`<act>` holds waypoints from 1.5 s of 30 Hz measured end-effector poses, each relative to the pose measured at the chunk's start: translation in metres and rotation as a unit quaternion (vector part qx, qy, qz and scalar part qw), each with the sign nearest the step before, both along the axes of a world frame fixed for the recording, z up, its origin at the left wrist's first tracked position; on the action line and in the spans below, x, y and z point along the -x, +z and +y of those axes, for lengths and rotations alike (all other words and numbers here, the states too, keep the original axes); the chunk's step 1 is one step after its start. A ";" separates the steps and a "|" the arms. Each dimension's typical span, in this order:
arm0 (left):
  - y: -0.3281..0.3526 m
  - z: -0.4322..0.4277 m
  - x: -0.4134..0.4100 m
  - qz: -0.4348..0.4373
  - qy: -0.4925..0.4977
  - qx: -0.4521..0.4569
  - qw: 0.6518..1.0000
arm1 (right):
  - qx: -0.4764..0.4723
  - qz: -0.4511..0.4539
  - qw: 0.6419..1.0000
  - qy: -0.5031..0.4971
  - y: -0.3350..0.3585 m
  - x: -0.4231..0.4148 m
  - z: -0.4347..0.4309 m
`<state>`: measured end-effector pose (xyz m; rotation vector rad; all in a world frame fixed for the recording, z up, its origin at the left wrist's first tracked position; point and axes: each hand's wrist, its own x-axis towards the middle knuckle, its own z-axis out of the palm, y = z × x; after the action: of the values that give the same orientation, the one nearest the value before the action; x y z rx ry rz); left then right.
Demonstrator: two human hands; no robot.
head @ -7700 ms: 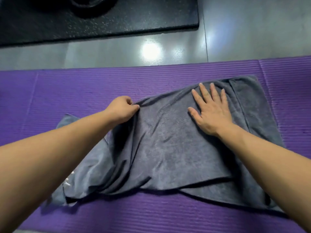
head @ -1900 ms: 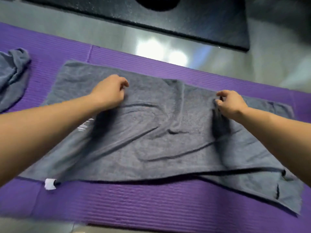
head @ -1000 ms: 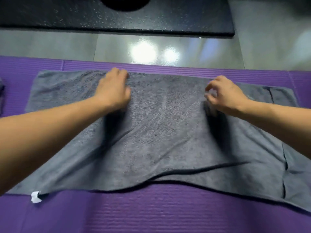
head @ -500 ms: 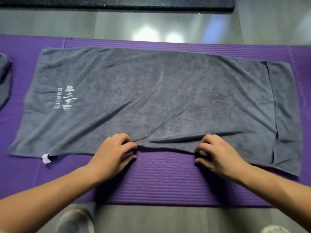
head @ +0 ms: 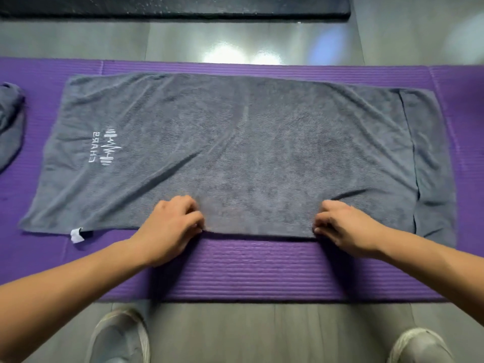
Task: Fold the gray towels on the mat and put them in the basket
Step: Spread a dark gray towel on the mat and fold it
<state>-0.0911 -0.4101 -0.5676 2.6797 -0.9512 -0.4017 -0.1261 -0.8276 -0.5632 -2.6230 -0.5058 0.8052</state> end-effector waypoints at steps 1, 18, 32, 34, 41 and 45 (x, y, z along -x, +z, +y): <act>0.002 -0.002 0.005 0.002 -0.003 -0.007 1.000 | 0.001 -0.005 1.000 0.001 0.002 0.001 0.000; 0.063 -0.071 -0.061 0.082 -0.259 -0.293 0.917 | 0.013 0.031 0.979 -0.202 0.037 -0.002 -0.068; 0.018 -0.329 -0.040 0.133 -0.077 -0.179 0.972 | 0.074 0.004 0.747 -0.661 -0.010 0.035 -0.194; 0.008 -0.343 -0.026 0.124 -0.029 -0.171 0.977 | 0.056 -0.033 0.744 -0.665 -0.011 0.040 -0.188; -0.005 -0.355 0.004 0.070 0.013 -0.176 0.982 | 0.008 -0.099 0.789 -0.606 -0.004 0.055 -0.180; -0.014 -0.357 0.009 0.041 0.030 -0.191 0.980 | 0.079 -0.100 0.824 -0.552 -0.003 0.061 -0.206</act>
<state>-0.1005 -0.7667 -0.5813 2.9939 -0.8363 -0.7440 -0.1873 -1.0333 -0.5659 -2.5124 1.0267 0.1643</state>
